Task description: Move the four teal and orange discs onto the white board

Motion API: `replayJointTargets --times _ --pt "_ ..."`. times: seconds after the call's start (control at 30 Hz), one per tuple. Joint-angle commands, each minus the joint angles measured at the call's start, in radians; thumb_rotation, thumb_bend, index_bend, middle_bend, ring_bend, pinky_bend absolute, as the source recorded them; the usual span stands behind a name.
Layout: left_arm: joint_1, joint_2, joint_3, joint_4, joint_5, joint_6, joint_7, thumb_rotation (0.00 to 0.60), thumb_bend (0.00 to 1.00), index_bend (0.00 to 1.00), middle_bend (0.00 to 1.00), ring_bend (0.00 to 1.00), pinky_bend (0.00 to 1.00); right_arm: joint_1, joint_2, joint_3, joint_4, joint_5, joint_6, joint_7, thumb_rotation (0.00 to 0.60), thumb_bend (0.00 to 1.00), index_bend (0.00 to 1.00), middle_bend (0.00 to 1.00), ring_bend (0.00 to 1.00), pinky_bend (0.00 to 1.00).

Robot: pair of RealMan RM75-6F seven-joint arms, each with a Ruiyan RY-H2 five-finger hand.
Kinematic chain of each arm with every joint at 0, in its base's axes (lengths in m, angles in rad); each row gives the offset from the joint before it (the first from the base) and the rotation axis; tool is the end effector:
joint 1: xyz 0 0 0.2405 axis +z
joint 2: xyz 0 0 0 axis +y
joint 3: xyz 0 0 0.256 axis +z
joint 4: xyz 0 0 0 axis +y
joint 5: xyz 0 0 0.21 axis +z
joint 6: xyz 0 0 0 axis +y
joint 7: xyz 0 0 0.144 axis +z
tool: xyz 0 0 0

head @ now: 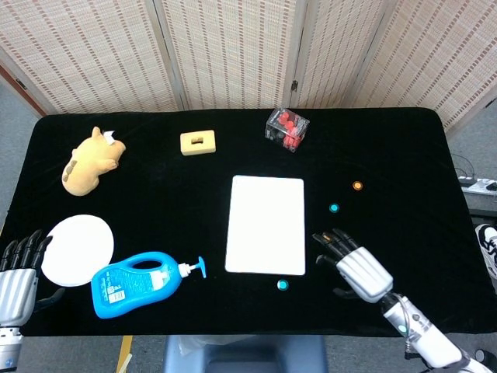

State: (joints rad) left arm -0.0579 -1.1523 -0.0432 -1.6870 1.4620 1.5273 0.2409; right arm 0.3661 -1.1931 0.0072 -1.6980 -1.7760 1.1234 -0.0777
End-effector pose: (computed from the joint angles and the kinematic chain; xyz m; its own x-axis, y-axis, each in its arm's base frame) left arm -0.3013 0.1700 0.1486 0.5123 -0.0046 0.8588 0.8578 0.0509 -0.5114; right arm -0.2148 -0.2205 0.0654 0.5004 -0.2364 0.8329 -0.7753 -0.5504 0.3096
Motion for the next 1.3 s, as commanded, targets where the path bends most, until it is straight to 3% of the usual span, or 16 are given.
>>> replayJointTargets --times 0.03,0.3,0.43,0.7,1.3 --pt "0.004 0.002 0.002 0.003 -0.002 0.002 -0.006 0.600 0.16 0.13 0.05 0.08 0.00 0.051 -0.083 0.008 0.013 0.022 -0.080 -0.064 0.600 0.17 0.38 0.06 0.01 0.00" --pt "0.012 -0.001 0.006 0.015 -0.009 0.000 -0.017 0.600 0.16 0.13 0.05 0.08 0.00 0.114 -0.192 -0.003 0.095 0.050 -0.166 -0.109 0.600 0.17 0.43 0.06 0.01 0.00" --pt "0.012 -0.005 0.006 0.019 -0.010 -0.001 -0.021 0.600 0.16 0.13 0.05 0.08 0.00 0.135 -0.233 -0.006 0.126 0.057 -0.178 -0.119 0.600 0.24 0.44 0.06 0.01 0.00" --pt "0.014 -0.009 0.007 0.030 -0.013 -0.007 -0.029 0.600 0.16 0.12 0.05 0.08 0.00 0.167 -0.279 -0.009 0.161 0.082 -0.196 -0.129 0.600 0.29 0.44 0.06 0.01 0.00" --pt "0.020 -0.017 0.008 0.056 -0.023 -0.014 -0.057 0.600 0.16 0.12 0.05 0.08 0.00 0.212 -0.342 -0.023 0.216 0.142 -0.228 -0.156 0.600 0.30 0.44 0.06 0.00 0.00"
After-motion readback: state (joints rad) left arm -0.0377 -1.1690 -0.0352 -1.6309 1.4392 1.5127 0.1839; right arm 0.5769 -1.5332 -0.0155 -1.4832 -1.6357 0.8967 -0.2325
